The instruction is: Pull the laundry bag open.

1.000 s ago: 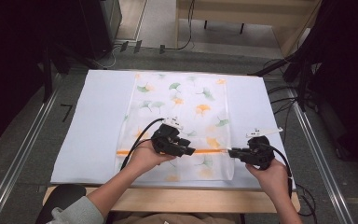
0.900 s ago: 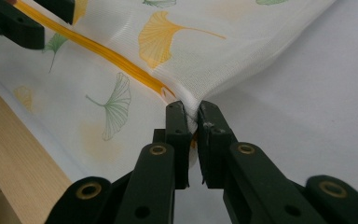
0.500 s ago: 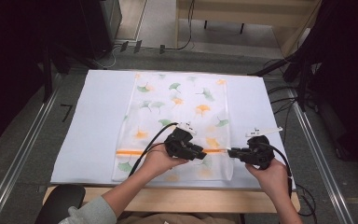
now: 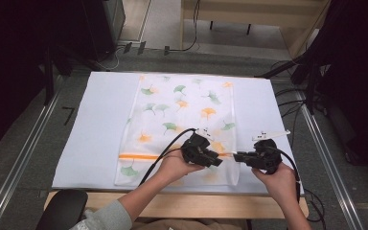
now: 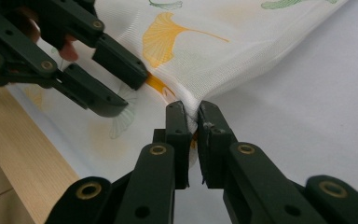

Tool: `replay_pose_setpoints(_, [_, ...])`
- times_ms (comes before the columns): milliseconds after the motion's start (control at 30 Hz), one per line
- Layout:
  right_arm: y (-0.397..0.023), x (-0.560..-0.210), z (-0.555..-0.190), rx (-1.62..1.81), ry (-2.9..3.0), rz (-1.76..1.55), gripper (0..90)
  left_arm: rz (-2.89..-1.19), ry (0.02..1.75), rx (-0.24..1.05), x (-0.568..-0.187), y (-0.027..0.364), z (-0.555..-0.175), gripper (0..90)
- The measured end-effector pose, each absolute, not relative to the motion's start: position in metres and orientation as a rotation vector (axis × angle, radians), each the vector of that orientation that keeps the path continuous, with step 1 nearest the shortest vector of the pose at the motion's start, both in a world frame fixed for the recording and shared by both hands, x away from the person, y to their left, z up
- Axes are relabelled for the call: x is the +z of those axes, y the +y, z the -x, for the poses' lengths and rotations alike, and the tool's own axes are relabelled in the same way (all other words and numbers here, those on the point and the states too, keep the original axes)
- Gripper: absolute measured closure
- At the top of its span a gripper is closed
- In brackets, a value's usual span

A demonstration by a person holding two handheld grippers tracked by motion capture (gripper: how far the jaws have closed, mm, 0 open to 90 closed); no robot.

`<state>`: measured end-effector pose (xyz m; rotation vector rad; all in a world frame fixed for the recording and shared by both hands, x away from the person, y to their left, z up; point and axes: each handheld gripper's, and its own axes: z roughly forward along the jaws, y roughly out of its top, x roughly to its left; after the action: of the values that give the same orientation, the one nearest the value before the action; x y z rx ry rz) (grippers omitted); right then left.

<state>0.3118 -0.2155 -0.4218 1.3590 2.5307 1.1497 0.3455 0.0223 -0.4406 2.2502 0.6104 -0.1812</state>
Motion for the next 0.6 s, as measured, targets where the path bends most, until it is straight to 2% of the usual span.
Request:
replay_pose_setpoints(533, [-0.212, -0.420, -0.311, 1.179, 2.574, -1.299, 85.5, -2.248, 0.596, -0.186, -0.443, 0.010, -0.348, 64.4])
replay_pose_setpoints(600, [-0.211, -0.420, -0.310, 1.176, 2.576, -1.301, 85.5, -2.243, 0.590, -0.191, -0.443, 0.008, -0.347, 66.5])
